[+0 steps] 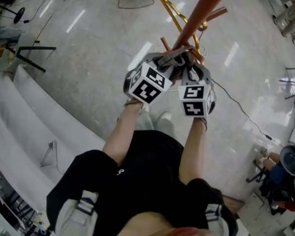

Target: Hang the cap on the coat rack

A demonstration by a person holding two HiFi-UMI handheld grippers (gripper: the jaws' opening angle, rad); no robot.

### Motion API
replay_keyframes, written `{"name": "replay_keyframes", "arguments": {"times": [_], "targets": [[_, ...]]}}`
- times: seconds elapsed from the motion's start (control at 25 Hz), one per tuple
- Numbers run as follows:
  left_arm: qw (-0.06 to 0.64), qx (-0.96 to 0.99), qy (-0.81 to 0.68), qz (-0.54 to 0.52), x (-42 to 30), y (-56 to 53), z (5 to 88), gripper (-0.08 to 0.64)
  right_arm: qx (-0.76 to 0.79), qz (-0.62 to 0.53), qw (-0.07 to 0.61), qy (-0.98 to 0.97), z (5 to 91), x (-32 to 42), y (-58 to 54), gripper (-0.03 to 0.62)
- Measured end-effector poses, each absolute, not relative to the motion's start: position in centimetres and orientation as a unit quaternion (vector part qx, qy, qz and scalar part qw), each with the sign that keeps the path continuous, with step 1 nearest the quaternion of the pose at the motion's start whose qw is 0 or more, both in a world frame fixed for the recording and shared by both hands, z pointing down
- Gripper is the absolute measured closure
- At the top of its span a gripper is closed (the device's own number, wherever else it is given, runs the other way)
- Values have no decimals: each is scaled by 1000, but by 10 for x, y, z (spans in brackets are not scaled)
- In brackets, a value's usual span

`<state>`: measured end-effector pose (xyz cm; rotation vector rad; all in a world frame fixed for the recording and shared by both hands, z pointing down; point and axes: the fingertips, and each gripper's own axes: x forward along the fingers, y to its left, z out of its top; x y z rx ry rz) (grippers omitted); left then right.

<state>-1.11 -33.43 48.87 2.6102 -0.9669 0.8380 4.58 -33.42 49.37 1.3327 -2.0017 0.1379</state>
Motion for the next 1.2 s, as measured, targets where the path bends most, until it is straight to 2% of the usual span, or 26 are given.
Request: {"name": "replay_keyframes", "arguments": {"times": [0.16, 0.24, 0.4, 0.6, 0.64, 0.72, 0.8, 0.92, 1.08, 1.2], "targets": [[121, 895, -329, 276, -4, -331, 492, 406, 534, 58, 348, -769, 496, 56, -337, 531], [120, 901, -318, 270, -2, -322, 487, 380, 535, 54, 351, -766, 494, 66, -333, 498], [123, 909, -337, 210, -28, -331, 452, 380, 528, 47, 319, -785, 471, 65, -336, 472], [126, 910, -378, 111, -33, -341, 420, 383, 511, 49, 252, -821, 444, 54, -329, 502], [124, 910, -383, 99, -29, -338, 413, 387, 498, 50, 243, -830, 440, 53, -323, 511], [115, 911, -390, 73, -20, -329, 394, 399, 455, 52, 224, -861, 426, 46, -308, 578], [87, 910, -403, 47, -16, -323, 368, 433, 399, 31, 207, -893, 407, 33, -295, 583], [36, 899, -437, 7, -18, -312, 327, 549, 396, -25, 179, -900, 372, 41, -287, 586], [-14, 884, -465, -49, -27, -302, 274, 560, 510, -41, 60, -857, 310, 89, -307, 591], [-10, 869, -488, -83, -37, -288, 261, 561, 554, -40, -18, -831, 273, 114, -311, 595]]}}
